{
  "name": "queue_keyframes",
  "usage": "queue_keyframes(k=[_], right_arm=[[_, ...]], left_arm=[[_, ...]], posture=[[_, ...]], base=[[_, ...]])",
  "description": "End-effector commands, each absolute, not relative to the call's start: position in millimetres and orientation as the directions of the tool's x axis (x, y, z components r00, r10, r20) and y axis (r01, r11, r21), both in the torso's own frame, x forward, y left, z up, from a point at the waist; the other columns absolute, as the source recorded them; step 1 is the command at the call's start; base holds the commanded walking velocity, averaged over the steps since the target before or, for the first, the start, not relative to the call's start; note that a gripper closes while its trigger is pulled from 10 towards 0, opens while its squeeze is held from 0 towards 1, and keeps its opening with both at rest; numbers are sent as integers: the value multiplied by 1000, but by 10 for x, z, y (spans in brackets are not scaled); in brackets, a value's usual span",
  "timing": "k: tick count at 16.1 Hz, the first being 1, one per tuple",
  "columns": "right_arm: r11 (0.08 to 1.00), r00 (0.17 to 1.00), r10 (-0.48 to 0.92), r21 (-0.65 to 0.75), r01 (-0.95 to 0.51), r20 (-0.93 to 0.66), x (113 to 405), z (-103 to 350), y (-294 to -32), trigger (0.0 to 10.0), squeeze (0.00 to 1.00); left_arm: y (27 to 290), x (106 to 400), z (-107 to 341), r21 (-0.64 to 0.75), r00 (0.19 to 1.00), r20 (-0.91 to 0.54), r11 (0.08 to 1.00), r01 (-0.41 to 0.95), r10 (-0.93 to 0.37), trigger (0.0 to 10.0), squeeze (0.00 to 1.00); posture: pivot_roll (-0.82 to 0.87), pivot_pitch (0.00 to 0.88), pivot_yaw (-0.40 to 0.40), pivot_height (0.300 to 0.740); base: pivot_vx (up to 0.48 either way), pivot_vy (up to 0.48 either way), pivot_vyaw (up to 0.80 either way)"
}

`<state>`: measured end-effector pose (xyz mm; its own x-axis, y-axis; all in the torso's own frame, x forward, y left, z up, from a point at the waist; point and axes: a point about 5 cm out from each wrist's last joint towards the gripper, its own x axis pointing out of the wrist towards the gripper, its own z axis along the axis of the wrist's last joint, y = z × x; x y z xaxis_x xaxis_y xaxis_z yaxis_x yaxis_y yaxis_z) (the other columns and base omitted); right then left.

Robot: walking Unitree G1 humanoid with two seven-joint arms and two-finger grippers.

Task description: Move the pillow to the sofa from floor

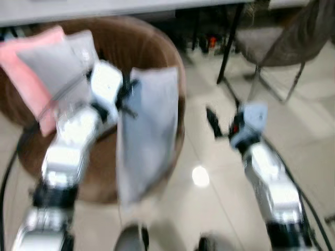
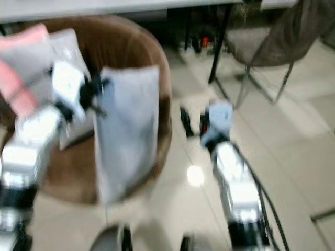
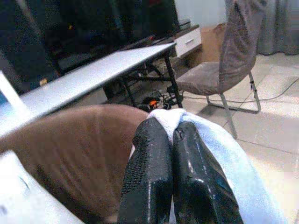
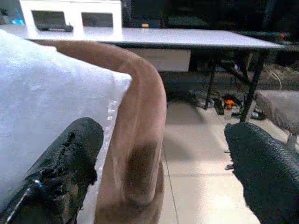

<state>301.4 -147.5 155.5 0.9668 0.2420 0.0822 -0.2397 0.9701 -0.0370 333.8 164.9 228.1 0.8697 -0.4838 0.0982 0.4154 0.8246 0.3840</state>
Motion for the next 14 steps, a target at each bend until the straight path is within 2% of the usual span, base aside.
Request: queue_keyframes(k=[1,2,4,6,8,10,12,14], right_arm=[[973,967,231,-41,-227,104,3047,1603,-1546,10000,0],[973,967,231,-44,-227,108,3052,1614,-1551,10000,0],[975,968,223,-48,-219,116,3059,1634,-1581,10000,0],[975,968,222,-51,-217,117,3043,1610,-1576,10000,0],[970,962,240,-64,-234,128,3021,1599,-1507,10000,0],[951,945,307,-71,-301,113,2999,1561,-1408,10000,0],[933,929,357,-80,-350,94,2986,1524,-1352,10000,0],[918,917,392,-102,-383,79,2986,1500,-1322,10000,0]], left_arm=[[1653,3366,2470,424,822,152,787,447,-549,10000,0],[1655,3372,2480,431,816,148,779,456,-559,10000,0],[1715,3383,2436,496,776,79,700,513,-625,10000,0],[1809,3395,2391,512,761,72,679,526,-644,10000,0],[1815,3320,2262,493,729,64,657,570,-681,10000,0],[1818,3216,1975,494,711,-16,612,617,-703,10000,0],[1953,3167,1695,499,746,-89,619,607,-660,10000,0],[2043,3157,1639,497,778,-81,651,574,-623,10000,0]], posture=[[68,0,10,740],[68,0,10,740],[63,0,17,740],[64,0,20,740],[64,0,22,740],[71,0,16,740],[77,0,7,740],[83,0,-1,740]], base=[[0,0,0],[0,0,0],[0,0,0],[0,0,0],[0,0,0],[0,0,0],[0,0,0],[0,0,0]])
